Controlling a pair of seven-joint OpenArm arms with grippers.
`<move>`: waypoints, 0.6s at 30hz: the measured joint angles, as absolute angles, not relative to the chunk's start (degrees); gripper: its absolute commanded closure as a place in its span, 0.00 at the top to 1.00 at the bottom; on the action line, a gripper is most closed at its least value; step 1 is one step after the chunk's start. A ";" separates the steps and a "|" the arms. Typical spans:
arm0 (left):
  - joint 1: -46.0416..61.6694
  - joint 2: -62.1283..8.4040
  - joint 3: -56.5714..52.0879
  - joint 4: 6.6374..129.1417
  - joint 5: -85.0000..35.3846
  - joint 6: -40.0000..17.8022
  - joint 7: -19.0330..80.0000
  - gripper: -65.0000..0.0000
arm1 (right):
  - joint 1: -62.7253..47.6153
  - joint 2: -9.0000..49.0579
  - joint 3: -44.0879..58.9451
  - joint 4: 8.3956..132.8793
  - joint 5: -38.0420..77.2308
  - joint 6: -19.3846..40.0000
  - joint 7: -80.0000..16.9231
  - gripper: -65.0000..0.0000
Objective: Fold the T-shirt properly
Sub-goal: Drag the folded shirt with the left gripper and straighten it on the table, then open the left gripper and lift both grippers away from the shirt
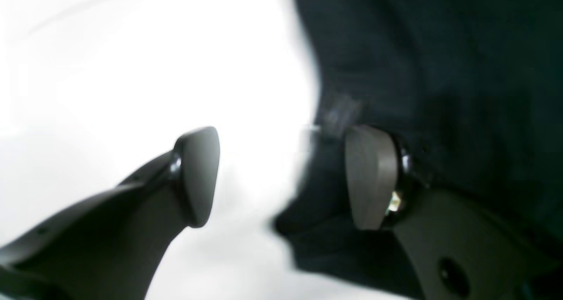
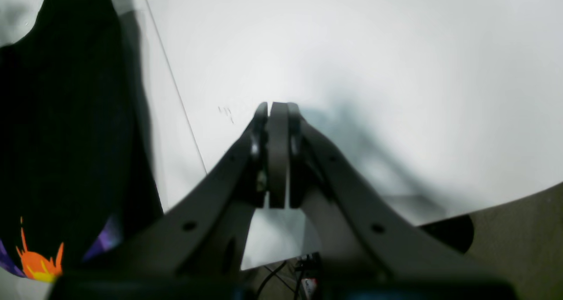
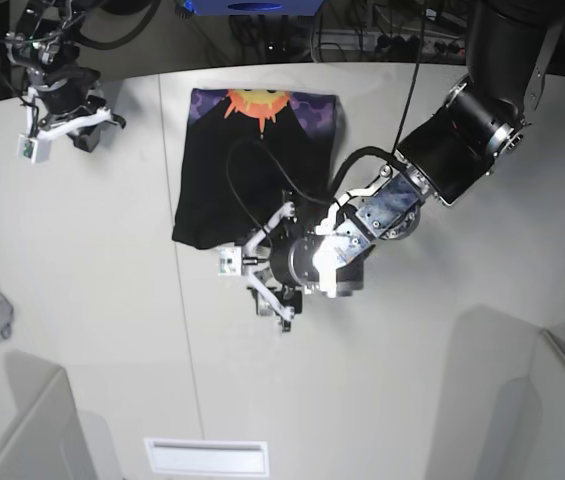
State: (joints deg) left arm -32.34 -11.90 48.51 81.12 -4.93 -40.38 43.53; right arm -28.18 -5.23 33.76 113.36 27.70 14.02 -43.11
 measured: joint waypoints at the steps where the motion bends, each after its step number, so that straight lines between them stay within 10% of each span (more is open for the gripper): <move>1: -32.56 -11.88 47.40 81.91 -4.95 -40.36 43.53 0.67 | -28.18 -5.26 33.76 113.36 27.68 14.02 -43.11 0.00; 8: -30.68 -11.88 40.29 92.16 -5.69 -40.42 48.95 0.62 | -28.29 -5.23 33.74 113.36 27.70 14.04 -43.09 0.00; 13: -21.58 -12.69 26.20 99.07 -4.89 -40.14 48.56 0.00 | -29.67 -4.93 33.67 113.36 27.44 14.20 -41.58 0.00; 18: -13.45 -13.82 18.55 104.71 -4.69 -40.34 49.30 0.00 | -31.73 -3.95 33.36 113.54 27.83 14.50 -35.70 0.00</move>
State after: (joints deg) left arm -13.45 -13.82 18.55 104.71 -4.69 -40.34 49.30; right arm -31.73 -3.95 33.36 113.54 27.83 14.50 -35.70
